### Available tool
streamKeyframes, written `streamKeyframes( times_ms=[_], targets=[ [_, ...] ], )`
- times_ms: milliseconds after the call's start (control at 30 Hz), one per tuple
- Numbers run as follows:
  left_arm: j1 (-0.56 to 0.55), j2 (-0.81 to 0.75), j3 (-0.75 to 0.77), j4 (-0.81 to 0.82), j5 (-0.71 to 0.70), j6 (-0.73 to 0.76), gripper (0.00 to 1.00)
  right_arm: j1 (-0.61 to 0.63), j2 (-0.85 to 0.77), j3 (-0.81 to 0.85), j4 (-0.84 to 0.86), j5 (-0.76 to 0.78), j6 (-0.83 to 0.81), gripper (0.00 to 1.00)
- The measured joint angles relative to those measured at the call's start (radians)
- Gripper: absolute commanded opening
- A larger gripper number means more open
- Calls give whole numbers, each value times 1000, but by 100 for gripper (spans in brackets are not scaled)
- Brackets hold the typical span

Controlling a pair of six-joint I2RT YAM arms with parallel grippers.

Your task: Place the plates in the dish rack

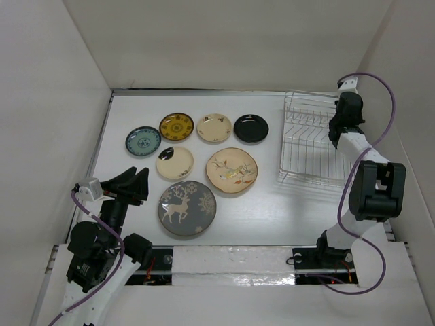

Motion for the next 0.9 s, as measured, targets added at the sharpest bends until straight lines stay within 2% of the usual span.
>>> streamKeyframes(
  times_ms=[133,167,200,267,367,467,633,667,733,767,800,867,900],
  targets=[
    [0,0,0,0,0,0,44,2,-1,-35,47,9,1,17],
    [0,0,0,0,0,0,44,2,-1,-42,61,9,6,24],
    [0,0,0,0,0,0,44,2,-1,-47,72,10,10,37],
    [0,0,0,-1,0,0,44,2,-2,-54,90,15,24,53],
    [0,0,0,-3,0,0,44,0,-5,-53,107,26,52,67],
    [0,0,0,-6,0,0,44,0,-18,-44,101,39,107,74],
    [0,0,0,-7,0,0,43,32,-85,5,60,42,246,76],
    [0,0,0,-7,0,0,43,57,-111,13,55,43,276,75],
    [0,0,0,-7,0,0,43,138,-174,15,43,45,335,47],
    [0,0,0,-8,0,0,42,191,-209,12,32,37,377,15],
    [0,0,0,-8,0,0,38,232,-239,7,25,13,433,0],
    [0,0,0,-8,-1,1,34,356,-324,-24,17,-44,530,0],
    [0,0,0,-9,-1,0,29,409,-359,-45,10,-87,582,0]
  ],
)
